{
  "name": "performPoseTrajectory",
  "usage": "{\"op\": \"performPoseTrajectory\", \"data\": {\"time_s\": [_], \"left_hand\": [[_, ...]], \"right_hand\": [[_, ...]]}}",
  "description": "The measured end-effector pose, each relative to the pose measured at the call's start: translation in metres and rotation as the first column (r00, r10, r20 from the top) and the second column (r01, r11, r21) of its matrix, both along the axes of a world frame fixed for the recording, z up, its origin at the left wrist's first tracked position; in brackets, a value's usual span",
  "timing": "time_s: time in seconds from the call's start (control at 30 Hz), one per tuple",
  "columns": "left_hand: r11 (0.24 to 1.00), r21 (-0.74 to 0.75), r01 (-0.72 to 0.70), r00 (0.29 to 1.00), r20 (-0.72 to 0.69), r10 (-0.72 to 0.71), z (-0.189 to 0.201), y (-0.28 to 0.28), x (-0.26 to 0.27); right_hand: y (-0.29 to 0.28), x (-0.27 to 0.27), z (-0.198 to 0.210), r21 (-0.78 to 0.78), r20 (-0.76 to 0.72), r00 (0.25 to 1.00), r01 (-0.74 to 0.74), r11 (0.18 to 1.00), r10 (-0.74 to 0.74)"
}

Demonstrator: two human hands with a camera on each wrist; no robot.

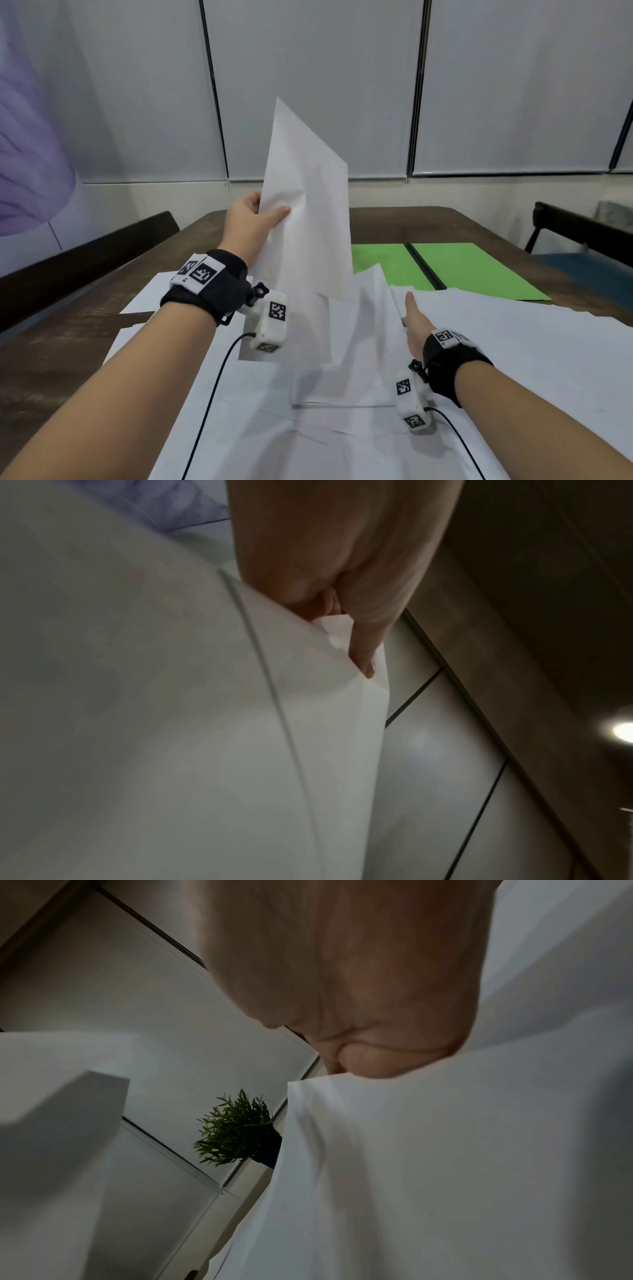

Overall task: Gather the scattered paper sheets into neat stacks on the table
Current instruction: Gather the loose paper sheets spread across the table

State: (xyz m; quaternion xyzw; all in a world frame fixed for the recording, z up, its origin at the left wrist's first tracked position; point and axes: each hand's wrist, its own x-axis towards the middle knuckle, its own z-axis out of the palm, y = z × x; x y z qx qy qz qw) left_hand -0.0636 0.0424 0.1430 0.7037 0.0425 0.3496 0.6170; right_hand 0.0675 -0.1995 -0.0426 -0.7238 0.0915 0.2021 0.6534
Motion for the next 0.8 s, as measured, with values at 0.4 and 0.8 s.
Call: {"op": "performPoseTrajectory", "data": {"time_s": [0.4,0.8], "left_hand": [[0.989,-0.091,-0.114,0.863,-0.503,0.053,-0.102,0.027,0.030],[0.992,0.124,-0.013,0.535,-0.837,0.112,-0.181,0.013,0.039]], "right_hand": [[-0.013,-0.006,0.007,0.022,-0.088,0.989,-0.113,0.993,0.115],[-0.005,0.004,-0.023,-0.320,0.219,0.916,-0.259,0.911,0.337]]}}
